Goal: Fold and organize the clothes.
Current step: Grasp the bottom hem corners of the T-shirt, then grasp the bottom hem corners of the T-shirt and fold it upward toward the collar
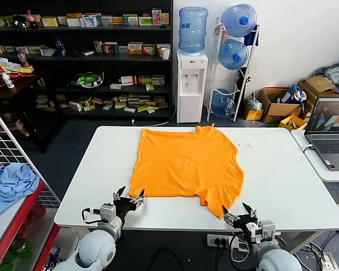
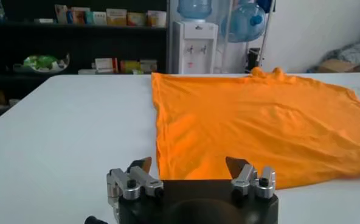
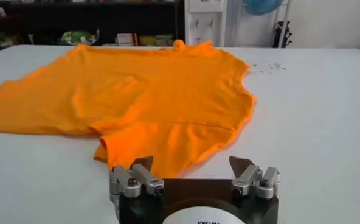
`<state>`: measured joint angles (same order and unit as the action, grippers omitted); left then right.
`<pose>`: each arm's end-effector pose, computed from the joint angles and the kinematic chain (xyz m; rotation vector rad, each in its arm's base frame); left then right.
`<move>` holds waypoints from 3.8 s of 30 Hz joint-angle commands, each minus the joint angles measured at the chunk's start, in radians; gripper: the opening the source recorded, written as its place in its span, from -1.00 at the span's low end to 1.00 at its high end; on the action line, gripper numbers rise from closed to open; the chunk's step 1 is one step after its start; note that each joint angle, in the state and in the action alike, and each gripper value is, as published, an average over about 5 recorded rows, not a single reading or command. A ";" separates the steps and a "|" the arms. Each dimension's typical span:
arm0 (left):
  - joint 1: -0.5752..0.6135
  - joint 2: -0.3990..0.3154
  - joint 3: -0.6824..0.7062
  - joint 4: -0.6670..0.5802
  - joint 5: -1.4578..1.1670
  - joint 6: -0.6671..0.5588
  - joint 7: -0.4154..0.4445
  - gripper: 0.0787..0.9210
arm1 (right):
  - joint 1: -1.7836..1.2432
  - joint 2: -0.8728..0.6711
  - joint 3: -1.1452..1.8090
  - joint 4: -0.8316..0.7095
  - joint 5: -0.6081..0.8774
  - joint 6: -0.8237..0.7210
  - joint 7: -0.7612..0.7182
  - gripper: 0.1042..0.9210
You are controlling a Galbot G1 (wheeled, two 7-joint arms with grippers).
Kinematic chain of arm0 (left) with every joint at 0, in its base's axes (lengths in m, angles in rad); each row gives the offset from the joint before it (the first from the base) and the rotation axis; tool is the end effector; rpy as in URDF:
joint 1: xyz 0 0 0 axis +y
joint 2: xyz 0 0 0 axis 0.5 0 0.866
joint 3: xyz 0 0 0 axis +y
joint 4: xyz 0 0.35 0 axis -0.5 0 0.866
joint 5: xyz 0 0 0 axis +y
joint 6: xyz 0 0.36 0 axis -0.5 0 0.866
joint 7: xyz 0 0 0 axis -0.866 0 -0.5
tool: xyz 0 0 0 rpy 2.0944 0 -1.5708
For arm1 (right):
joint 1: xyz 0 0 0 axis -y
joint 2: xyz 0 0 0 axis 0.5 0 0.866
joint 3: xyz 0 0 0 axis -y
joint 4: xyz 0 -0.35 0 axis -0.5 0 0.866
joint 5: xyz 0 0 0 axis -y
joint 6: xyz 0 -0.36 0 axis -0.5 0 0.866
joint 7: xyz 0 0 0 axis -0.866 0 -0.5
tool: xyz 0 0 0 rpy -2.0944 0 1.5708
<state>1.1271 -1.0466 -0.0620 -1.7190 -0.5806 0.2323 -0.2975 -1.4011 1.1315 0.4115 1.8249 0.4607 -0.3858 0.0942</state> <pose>0.2909 0.0113 -0.3607 -0.2543 -2.7064 -0.0130 0.2377 -0.0751 -0.3559 0.1619 -2.5799 -0.0083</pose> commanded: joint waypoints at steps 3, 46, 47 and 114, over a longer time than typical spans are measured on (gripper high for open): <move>-0.010 -0.005 -0.001 0.027 0.016 0.040 -0.008 0.77 | 0.024 0.007 -0.015 -0.016 0.017 -0.016 0.019 0.76; 0.119 -0.007 -0.070 -0.111 -0.033 0.070 -0.039 -0.97 | -0.150 -0.043 0.024 0.163 -0.099 -0.011 0.038 -0.95; 0.131 -0.001 -0.074 -0.128 -0.034 0.071 -0.042 -0.97 | -0.172 -0.050 0.030 0.185 -0.107 -0.012 0.038 -0.95; -0.016 0.006 -0.032 0.008 0.012 0.011 -0.005 -0.09 | 0.228 -0.210 -0.069 -0.103 -0.043 -0.053 -0.104 0.01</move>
<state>1.0579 -1.0775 -0.0918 -1.6333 -0.4973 0.2072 -0.2960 -1.0756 0.9954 0.3071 1.5829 0.3639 -0.3169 -0.0040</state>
